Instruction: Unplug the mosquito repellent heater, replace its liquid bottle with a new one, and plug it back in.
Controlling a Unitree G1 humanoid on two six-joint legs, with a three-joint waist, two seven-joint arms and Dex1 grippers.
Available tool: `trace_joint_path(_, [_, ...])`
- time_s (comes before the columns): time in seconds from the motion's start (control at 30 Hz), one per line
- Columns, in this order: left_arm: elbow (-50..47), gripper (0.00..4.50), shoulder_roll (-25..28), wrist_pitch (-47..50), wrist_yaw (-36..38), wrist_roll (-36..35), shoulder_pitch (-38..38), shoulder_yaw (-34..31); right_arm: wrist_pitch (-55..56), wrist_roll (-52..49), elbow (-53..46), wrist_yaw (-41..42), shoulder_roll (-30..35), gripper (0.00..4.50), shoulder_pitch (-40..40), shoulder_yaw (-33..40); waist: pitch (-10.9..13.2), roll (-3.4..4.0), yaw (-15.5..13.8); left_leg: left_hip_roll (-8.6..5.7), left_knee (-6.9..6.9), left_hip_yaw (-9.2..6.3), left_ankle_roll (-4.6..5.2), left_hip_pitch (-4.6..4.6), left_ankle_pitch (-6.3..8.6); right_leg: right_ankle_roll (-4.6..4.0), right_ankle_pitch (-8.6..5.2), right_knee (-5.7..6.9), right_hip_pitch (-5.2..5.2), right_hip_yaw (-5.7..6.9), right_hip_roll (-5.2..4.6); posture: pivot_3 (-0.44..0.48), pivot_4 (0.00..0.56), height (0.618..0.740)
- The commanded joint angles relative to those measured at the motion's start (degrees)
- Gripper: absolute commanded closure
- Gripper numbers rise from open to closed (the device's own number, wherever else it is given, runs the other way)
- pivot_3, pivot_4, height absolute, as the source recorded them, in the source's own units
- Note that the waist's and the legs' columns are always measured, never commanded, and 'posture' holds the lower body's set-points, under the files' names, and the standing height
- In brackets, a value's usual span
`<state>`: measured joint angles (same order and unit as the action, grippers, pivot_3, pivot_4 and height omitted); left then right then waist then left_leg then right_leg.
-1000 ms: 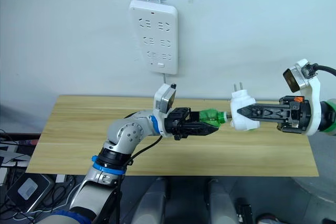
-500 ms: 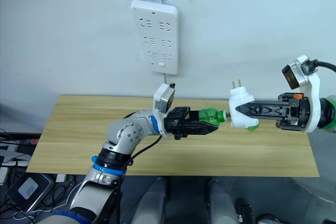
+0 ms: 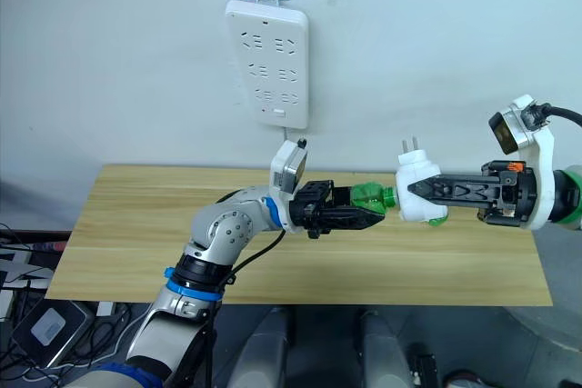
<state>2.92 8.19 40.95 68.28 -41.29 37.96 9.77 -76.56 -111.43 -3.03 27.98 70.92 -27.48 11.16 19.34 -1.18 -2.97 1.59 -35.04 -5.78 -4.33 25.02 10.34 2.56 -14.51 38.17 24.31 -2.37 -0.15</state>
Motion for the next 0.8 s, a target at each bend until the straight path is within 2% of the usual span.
trace_joint_path(0.03, [-1.38,2.25,-0.71,-0.51,0.19,-0.25,0.92,0.56,0.94,-1.57,-2.24,-0.95,-0.51,1.51,-0.68,0.68,0.00,0.00,0.00,0.00,-0.01,0.00,0.00,0.00,0.00,0.00,0.00,0.00,0.00,0.00,0.00,0.171,0.292,0.740])
trace_joint_path(0.43, [-2.18,2.25,-1.30,-0.80,1.15,0.64,0.53,1.51,5.33,-1.57,-8.55,-10.41,-3.16,1.51,-2.79,-1.43,0.00,0.00,0.05,0.00,-0.03,-0.01,0.00,0.00,0.00,0.00,0.00,0.02,-0.01,0.00,0.00,0.159,0.300,0.740])
trace_joint_path(0.67, [-1.24,2.25,-1.58,-1.17,1.56,1.00,0.98,1.69,5.85,-1.57,-10.34,-10.15,-3.52,1.51,-2.94,-1.97,0.00,0.00,0.10,0.00,-0.03,-0.01,0.00,0.00,0.00,0.00,0.01,0.02,-0.01,0.00,0.00,0.152,0.302,0.740])
trace_joint_path(0.8, [-1.06,2.25,-1.23,-1.10,2.35,1.17,0.63,1.82,4.85,-1.57,-8.79,-7.47,-5.08,1.51,-6.23,-2.95,0.00,0.00,0.19,0.00,-0.03,0.00,0.00,0.00,0.00,-0.01,0.01,0.02,-0.01,-0.01,0.00,0.149,0.305,0.740])
